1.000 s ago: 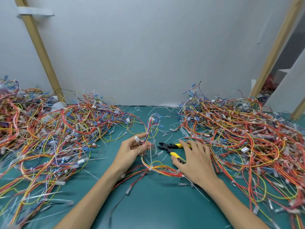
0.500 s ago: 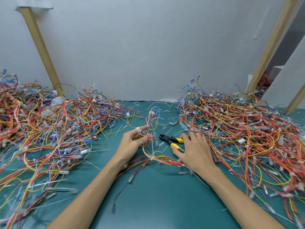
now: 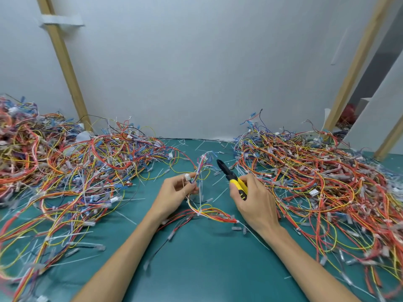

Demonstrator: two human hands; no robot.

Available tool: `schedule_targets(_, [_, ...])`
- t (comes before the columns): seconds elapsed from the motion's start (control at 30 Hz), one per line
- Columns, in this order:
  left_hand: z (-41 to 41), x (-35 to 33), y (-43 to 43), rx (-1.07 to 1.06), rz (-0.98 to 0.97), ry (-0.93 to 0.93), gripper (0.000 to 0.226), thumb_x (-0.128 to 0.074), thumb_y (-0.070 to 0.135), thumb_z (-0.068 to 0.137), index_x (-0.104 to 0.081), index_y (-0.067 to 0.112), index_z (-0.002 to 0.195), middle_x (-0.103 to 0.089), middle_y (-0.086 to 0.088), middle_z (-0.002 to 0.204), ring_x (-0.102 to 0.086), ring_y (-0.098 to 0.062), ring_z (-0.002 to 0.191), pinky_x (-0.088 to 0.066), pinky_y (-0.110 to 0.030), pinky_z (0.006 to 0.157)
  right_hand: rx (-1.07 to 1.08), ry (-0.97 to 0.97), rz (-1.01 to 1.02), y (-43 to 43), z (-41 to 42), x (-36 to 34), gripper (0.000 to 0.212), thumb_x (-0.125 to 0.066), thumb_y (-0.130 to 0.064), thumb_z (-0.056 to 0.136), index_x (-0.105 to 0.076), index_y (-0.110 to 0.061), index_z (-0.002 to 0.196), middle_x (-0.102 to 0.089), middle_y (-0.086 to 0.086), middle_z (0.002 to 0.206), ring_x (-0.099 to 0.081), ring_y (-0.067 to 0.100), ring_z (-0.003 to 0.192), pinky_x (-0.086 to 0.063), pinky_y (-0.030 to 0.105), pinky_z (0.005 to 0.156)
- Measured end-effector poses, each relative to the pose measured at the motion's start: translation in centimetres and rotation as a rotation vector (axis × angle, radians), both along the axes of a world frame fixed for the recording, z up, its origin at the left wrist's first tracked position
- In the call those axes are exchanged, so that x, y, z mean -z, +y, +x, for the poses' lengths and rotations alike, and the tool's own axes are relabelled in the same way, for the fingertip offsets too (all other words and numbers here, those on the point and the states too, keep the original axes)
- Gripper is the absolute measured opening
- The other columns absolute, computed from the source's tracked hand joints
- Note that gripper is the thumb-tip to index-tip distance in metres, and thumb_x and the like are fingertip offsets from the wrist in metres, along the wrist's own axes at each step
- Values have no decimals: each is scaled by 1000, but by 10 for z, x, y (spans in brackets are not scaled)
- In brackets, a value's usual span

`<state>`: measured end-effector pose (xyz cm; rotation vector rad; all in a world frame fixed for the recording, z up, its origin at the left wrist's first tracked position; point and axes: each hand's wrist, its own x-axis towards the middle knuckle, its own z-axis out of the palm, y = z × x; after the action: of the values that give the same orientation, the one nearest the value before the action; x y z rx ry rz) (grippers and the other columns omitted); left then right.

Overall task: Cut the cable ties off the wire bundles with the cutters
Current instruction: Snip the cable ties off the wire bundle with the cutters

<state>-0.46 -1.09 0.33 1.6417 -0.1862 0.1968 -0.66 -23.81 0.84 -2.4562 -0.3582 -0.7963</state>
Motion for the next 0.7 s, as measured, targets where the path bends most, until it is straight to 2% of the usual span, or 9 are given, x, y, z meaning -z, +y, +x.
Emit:
schedule_targets(0.07, [-1,0,0,10,60,-29,24,-60,1,93,-69,18,108,-72,4,76,-70,-10,79,-52,-15,75,-30,5,66,-1,0,0,30,-40,-61,92,-41,-31,95,-46,-13,70,-46,7,60,-29,27,51])
schedule_targets(0.13, [0,-1,0,4,100,-38,28,-60,3,94,-68,29,101,-73,3,75,-69,-9,78,-52,-15,76,-57,22,140,-2,3,1,35,-36,-63,91,-40,-30,100,-47,-12,70,-48,7,62,-28,25,51])
schedule_targets(0.2, [0,-1,1,-12,93,-31,29,-59,3,94,-67,30,101,-75,-1,78,-69,-7,77,-51,-14,75,-74,34,212,-5,6,3,40,-36,-65,89,-42,-28,105,-49,-11,73,-49,8,66,-27,26,55])
schedule_targets(0.3, [-2,-1,0,-22,77,-18,26,-58,2,94,-68,22,107,-76,-2,79,-70,-9,79,-52,-16,79,-61,39,260,-6,7,3,42,-47,-63,88,-42,-27,110,-50,-12,78,-49,7,69,-29,20,58])
schedule_targets(0.37, [-3,-1,-1,-22,88,-20,27,-58,1,93,-69,20,108,-75,0,77,-71,-11,80,-54,-21,83,-22,6,213,-4,6,2,41,-59,-55,88,-44,-24,111,-49,-12,78,-48,10,67,-29,25,59])
schedule_targets(0.5, [-5,0,-3,-23,132,-41,38,-59,1,91,-72,38,89,-75,-1,80,-70,-14,81,-54,-30,85,28,-54,6,-3,2,2,37,-74,-32,82,-50,-22,108,-49,-12,82,-55,20,69,-34,27,57])
schedule_targets(0.6, [-5,0,-3,-14,149,-43,34,-62,4,92,-70,37,97,-76,0,83,-73,-16,86,-55,-32,86,26,-52,-90,-3,0,2,38,-76,-28,75,-52,-23,104,-45,-14,84,-49,16,68,-31,26,58])
schedule_targets(0.7, [-4,2,-4,6,140,-38,31,-60,2,92,-69,31,99,-76,1,82,-72,-11,82,-54,-28,82,35,-53,-100,-3,2,4,39,-75,-29,74,-51,-24,105,-46,-14,87,-45,13,71,-30,26,59])
